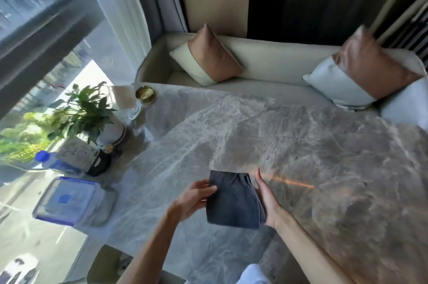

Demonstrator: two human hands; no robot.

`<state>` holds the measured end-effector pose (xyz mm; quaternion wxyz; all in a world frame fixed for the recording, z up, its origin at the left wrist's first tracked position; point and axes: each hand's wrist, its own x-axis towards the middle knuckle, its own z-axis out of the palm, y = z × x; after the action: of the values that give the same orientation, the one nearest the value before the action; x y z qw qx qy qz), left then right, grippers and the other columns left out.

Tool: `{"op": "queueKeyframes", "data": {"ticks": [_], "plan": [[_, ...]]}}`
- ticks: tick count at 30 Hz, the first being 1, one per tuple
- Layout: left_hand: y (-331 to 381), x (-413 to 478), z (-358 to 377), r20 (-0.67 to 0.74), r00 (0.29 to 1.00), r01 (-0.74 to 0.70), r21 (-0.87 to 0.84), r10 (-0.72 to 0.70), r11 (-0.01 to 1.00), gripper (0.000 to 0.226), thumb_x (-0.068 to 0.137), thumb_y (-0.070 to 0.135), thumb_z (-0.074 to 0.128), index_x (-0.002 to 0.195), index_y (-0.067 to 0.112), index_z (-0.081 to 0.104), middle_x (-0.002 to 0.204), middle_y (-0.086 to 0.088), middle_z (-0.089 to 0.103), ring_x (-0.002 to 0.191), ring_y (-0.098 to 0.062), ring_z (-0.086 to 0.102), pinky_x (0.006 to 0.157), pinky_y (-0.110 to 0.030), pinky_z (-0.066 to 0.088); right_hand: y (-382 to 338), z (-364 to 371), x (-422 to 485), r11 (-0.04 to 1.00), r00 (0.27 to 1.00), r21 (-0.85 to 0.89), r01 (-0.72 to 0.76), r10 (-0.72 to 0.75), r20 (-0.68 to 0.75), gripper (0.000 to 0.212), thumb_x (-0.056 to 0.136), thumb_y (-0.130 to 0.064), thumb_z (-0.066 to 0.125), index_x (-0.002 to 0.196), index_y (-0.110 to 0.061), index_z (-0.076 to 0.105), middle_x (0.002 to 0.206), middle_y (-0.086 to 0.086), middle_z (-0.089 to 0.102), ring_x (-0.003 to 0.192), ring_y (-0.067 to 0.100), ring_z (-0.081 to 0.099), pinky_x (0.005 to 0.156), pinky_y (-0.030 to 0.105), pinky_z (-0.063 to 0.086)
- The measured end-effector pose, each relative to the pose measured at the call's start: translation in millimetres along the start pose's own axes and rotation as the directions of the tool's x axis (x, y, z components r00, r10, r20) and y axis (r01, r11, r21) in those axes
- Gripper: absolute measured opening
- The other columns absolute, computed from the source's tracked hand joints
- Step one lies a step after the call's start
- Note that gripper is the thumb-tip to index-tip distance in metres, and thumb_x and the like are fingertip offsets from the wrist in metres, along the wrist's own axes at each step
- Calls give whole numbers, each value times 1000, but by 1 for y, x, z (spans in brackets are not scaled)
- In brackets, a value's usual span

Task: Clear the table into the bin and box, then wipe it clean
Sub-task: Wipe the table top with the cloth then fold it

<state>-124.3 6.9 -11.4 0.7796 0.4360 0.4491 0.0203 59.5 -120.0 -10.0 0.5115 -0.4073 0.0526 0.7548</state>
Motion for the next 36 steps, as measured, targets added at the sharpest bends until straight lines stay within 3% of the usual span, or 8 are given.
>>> {"op": "queueKeyframes", "data": {"ticks": [6, 10, 18, 24, 28, 31, 34, 36], "plan": [[18, -20, -17, -107, 991, -72, 27, 74, 997, 9, 90, 6, 61, 99, 8, 63, 94, -11, 68, 87, -22, 65, 81, -34, 56, -17, 10, -9, 972, 999, -234, 31, -24, 31, 42, 93, -35, 56, 121, -5, 65, 129, 18, 62, 121, 31, 59, 106, 45, 43], [25, -32, -35, -136, 987, -77, 23, 80, 997, 17, 90, 5, 60, 106, 8, 61, 100, -12, 67, 90, -22, 65, 77, -32, 56, -17, 13, 9, 934, 999, -357, 20, -7, 39, 43, 89, -9, 63, 130, 0, 55, 130, 23, 60, 122, 37, 56, 108, 56, 39], [25, -64, -110, -247, 969, 40, 46, -27, 998, 18, 91, 19, 61, 107, 12, 63, 93, -6, 63, 82, -18, 61, 64, -26, 52, -2, 69, 69, 771, 995, -630, -96, 90, -41, 28, 87, -6, 63, 115, -5, 64, 100, 14, 72, 79, 22, 71, 66, 34, 58], [34, -50, -195, -363, 928, 152, 152, -88, 977, 14, 87, 20, 65, 98, 11, 64, 88, -6, 61, 77, -19, 60, 63, -29, 52, 15, 120, 140, 735, 991, -665, -132, 98, -88, 22, 84, -6, 66, 106, -9, 66, 92, 12, 72, 72, 22, 70, 69, 36, 58], [68, -7, -265, -405, 914, 122, 263, -6, 957, 16, 87, 5, 64, 81, 15, 52, 77, -6, 52, 66, -19, 56, 61, -35, 53, 8, 171, 202, 686, 980, -719, -113, -42, -194, 12, 87, -5, 63, 93, -15, 61, 86, 4, 70, 71, 17, 66, 62, 27, 53], [108, 33, -312, -391, 895, 25, 521, 213, 853, 24, 69, 18, 65, 67, 18, 41, 67, 0, 43, 66, -18, 46, 57, -39, 43, -13, 210, 259, 612, 951, -791, -18, -234, -202, 16, 86, -3, 63, 80, -17, 62, 84, 8, 67, 70, 17, 61, 58, 26, 46], [148, 57, -346, -390, 837, -36, 661, 384, 750, 21, 60, 27, 56, 66, 16, 40, 64, 2, 44, 65, -16, 40, 58, -33, 32, -33, 237, 317, 437, 875, -889, 134, -474, -101, 21, 83, -2, 66, 82, -23, 68, 86, 3, 69, 84, 17, 62, 69, 24, 44], [158, 69, -366, -367, 807, -116, 670, 462, 734, 15, 65, 23, 56, 72, 14, 47, 67, 3, 52, 65, -15, 46, 60, -32, 37, -34, 244, 345, 271, 796, -945, 182, -605, -20, 31, 80, 4, 64, 97, -19, 74, 93, -6, 69, 94, 11, 63, 76, 11, 43]]}}
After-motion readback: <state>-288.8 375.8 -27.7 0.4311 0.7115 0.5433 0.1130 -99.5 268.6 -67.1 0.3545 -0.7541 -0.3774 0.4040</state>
